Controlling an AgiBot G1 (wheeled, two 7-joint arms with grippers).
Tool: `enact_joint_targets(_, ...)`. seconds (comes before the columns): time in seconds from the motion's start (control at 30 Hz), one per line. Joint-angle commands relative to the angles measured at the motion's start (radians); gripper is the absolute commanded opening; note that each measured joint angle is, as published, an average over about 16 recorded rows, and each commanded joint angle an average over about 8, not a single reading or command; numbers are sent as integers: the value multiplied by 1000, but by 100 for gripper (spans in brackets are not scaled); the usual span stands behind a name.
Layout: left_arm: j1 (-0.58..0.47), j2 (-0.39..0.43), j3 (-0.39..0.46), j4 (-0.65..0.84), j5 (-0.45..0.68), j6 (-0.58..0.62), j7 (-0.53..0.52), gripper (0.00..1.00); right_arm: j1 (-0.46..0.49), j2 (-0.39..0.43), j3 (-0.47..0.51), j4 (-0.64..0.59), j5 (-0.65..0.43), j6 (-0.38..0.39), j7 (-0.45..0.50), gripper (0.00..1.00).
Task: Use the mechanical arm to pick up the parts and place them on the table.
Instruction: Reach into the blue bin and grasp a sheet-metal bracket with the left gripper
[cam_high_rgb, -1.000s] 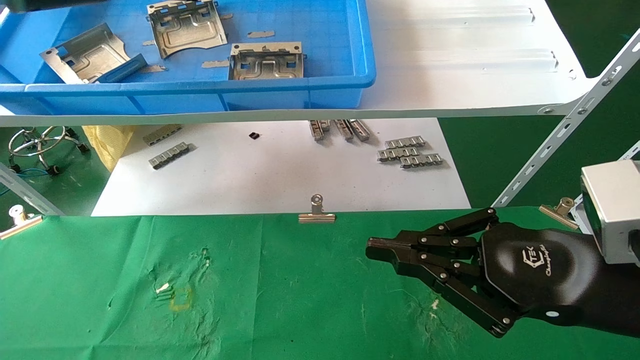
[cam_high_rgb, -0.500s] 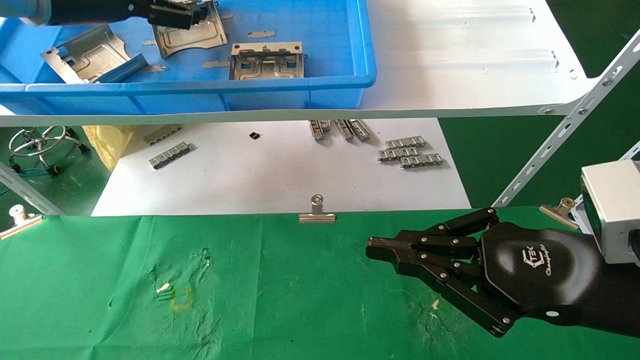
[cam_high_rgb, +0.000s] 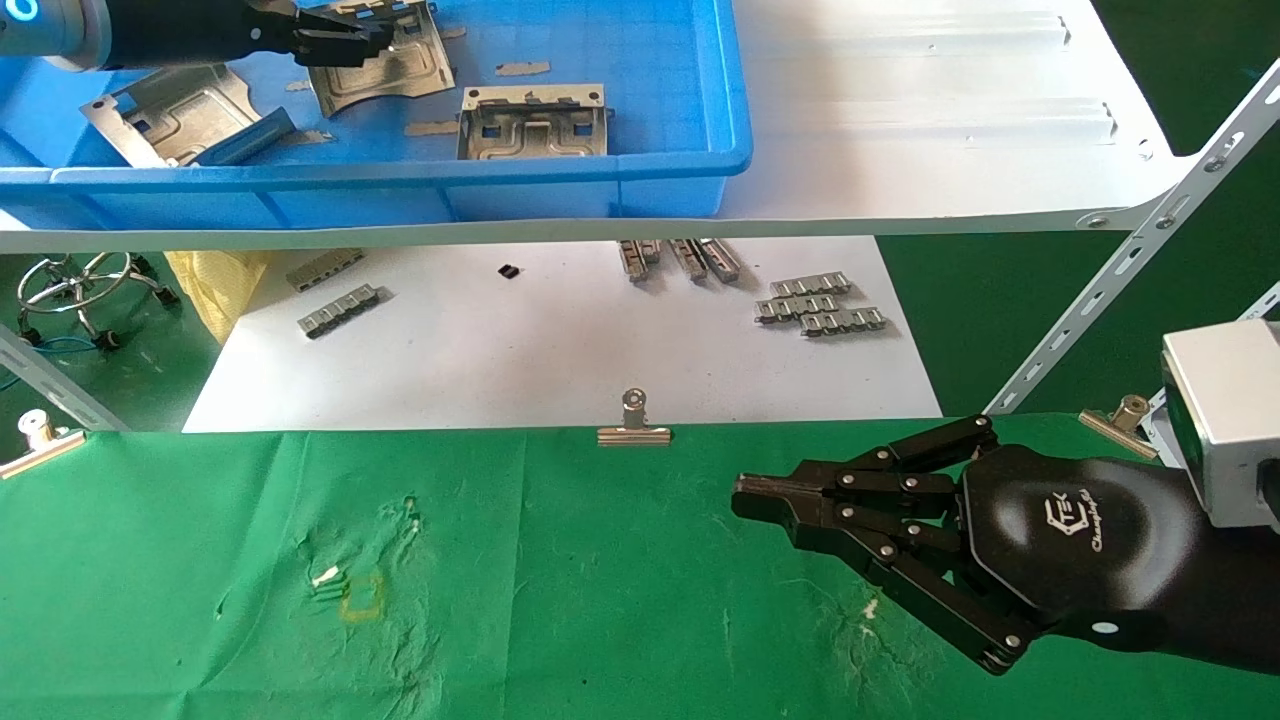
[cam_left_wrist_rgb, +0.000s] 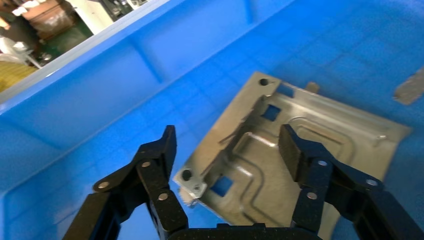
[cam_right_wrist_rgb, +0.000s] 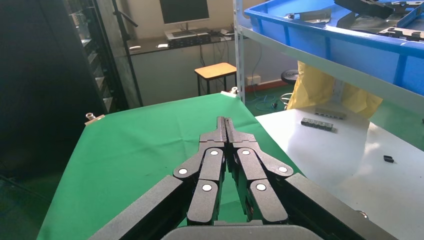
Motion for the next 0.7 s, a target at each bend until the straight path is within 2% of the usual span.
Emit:
enact_joint_targets(0.03, 3, 0, -2, 2, -3, -12, 2, 0, 0, 0, 0, 0, 0, 0, 0, 0)
enact_joint_targets(0.53, 22, -2, -17, 2, -24, -44, 19, 0, 0, 0, 0, 0, 0, 0, 0, 0)
enact_joint_targets(0.57, 22, -4, -18, 2, -26, -41, 20, 0, 0, 0, 0, 0, 0, 0, 0, 3)
enact_joint_targets(0.6, 23, -6, -20, 1, -28, -37, 22, 0, 0, 0, 0, 0, 0, 0, 0, 12)
enact_joint_targets(0.7, 22, -14, -26, -3, -38, -18, 28, 0, 0, 0, 0, 0, 0, 0, 0, 50)
